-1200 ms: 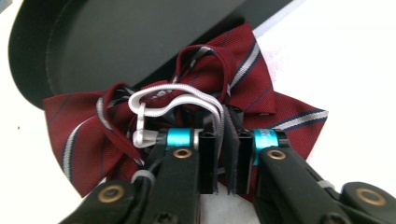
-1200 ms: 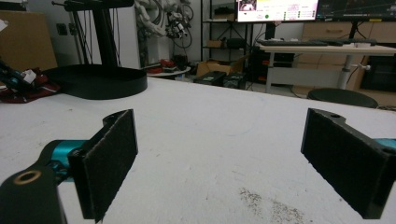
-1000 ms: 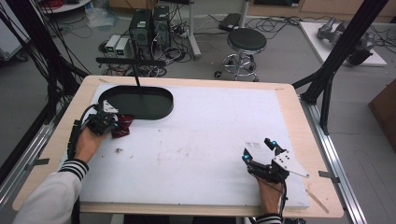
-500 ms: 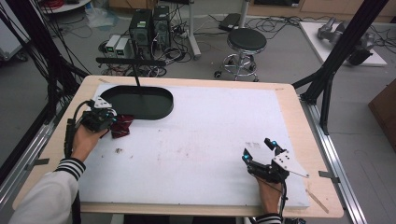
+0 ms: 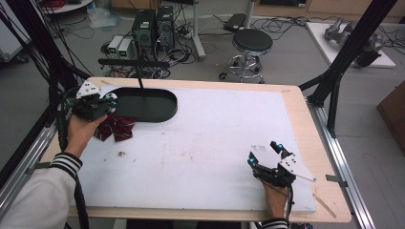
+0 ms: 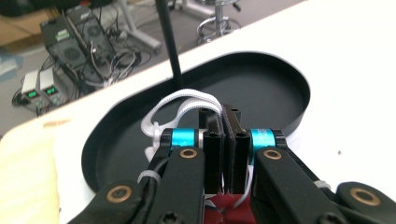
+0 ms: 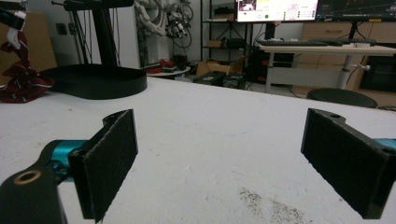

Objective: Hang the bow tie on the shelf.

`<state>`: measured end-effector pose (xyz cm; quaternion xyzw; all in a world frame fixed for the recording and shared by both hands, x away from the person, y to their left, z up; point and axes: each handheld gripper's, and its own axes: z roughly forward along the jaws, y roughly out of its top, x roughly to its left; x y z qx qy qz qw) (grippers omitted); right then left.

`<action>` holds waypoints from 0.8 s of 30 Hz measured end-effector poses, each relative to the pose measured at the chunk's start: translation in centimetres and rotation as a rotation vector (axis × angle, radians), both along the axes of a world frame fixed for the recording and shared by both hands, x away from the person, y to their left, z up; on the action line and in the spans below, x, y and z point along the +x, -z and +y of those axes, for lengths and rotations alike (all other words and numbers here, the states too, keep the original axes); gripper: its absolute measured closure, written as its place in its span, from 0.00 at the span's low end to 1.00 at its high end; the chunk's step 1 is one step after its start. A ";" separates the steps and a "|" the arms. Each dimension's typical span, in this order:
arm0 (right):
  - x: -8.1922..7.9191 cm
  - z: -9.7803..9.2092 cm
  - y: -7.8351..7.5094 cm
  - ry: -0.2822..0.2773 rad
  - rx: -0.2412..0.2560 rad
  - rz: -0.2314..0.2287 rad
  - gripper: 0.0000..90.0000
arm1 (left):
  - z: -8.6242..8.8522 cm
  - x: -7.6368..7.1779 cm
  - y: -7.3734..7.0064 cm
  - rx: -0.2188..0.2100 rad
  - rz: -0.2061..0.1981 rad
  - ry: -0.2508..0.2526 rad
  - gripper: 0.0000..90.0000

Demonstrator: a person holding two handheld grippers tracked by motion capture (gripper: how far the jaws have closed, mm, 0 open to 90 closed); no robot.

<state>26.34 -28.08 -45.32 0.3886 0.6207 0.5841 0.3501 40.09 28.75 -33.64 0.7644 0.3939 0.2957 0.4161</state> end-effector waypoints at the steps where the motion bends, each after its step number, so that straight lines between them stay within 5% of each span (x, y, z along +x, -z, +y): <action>1: 0.0 0.0 0.0 0.000 0.000 0.000 0.11 | -0.1 0.1 -0.2 -0.001 -0.003 0.004 0.97; 24: 0.0 0.0 0.0 -0.001 0.002 0.000 0.11 | -2.6 2.1 -5.6 -0.079 -0.136 0.034 0.97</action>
